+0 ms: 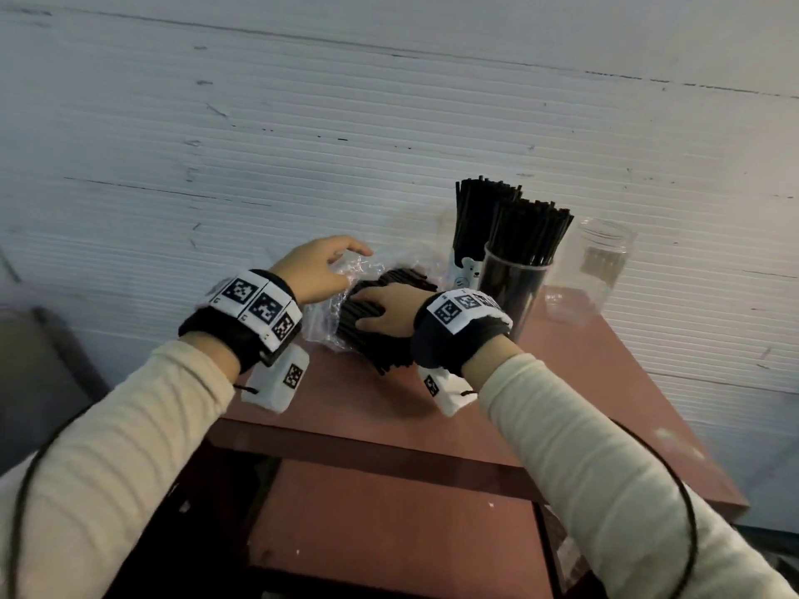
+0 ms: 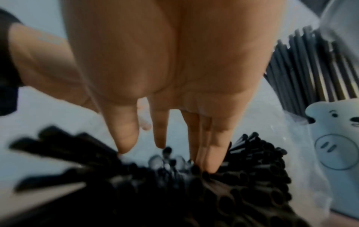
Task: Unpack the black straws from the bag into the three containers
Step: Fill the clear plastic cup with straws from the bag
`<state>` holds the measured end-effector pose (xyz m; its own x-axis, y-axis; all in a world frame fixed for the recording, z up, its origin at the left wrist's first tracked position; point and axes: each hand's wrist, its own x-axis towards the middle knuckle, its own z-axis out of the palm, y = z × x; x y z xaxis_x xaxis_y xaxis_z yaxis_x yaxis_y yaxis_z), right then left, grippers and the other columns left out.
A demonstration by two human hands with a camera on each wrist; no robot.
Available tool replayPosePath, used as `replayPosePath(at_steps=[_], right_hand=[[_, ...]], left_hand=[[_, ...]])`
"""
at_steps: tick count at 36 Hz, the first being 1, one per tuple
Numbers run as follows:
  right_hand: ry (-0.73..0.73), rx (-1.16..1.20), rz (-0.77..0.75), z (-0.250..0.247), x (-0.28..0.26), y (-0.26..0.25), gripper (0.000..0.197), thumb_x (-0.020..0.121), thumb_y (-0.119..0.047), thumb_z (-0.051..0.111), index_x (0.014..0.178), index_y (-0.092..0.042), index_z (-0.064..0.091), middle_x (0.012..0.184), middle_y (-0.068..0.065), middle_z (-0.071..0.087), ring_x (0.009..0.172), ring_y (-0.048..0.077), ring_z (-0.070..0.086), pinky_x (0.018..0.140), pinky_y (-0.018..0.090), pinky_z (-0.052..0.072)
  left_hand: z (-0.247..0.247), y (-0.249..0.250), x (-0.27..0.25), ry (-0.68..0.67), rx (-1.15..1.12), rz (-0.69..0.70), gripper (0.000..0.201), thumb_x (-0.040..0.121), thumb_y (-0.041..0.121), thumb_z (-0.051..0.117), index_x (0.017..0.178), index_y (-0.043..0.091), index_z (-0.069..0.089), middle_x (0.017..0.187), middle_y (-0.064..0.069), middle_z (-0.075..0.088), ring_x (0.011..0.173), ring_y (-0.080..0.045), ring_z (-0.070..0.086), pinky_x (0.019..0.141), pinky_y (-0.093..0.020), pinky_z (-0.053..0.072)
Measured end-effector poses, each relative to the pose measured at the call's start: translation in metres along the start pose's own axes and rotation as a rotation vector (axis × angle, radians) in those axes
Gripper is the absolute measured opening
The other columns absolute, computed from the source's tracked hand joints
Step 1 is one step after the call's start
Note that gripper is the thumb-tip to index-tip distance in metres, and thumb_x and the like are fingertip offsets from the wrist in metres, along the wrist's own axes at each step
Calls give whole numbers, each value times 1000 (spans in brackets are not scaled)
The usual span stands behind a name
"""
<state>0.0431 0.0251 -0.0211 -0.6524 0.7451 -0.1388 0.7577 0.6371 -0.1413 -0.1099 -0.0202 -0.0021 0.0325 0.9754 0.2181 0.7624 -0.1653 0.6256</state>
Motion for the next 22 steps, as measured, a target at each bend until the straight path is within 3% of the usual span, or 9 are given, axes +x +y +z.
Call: replayPosePath(at_steps=[7, 10, 13, 17, 22], right_hand=[[67, -40, -111, -1, 4, -4, 46, 94, -15, 55, 138, -19, 47, 135, 8, 54, 122, 26, 50, 94, 26, 34], [40, -18, -101, 0, 9, -1, 42, 92, -9, 55, 132, -19, 53, 126, 8, 58, 115, 25, 53, 86, 24, 34], [35, 13, -69, 1, 11, 2, 33, 89, -8, 57, 120, -15, 59, 116, 7, 61, 107, 24, 57, 80, 24, 36], [52, 40, -34, 3, 11, 4, 29, 85, -8, 60, 113, -16, 60, 101, 1, 58, 94, 19, 54, 74, 25, 38], [47, 66, -16, 4, 10, 4, 29, 85, -11, 63, 113, -17, 59, 97, -1, 55, 92, 19, 55, 76, 27, 42]], left_hand=[[0, -4, 2, 93, -24, -24, 44, 84, 5, 64, 114, 37, 63, 121, -2, 59, 111, -16, 55, 83, -27, 41], [0, -2, 4, 123, -30, -41, 44, 83, 4, 65, 115, 34, 65, 115, -2, 58, 102, -15, 55, 76, -25, 42], [2, -1, 5, 123, -37, -39, 45, 82, 2, 64, 116, 32, 65, 114, -3, 59, 102, -16, 57, 78, -27, 48], [4, 0, 6, 126, -39, -33, 44, 83, 1, 62, 116, 31, 64, 115, -3, 58, 106, -17, 56, 83, -28, 46], [6, -2, 6, 114, -37, -26, 43, 84, 2, 62, 116, 30, 64, 117, -6, 60, 108, -20, 58, 75, -23, 46]])
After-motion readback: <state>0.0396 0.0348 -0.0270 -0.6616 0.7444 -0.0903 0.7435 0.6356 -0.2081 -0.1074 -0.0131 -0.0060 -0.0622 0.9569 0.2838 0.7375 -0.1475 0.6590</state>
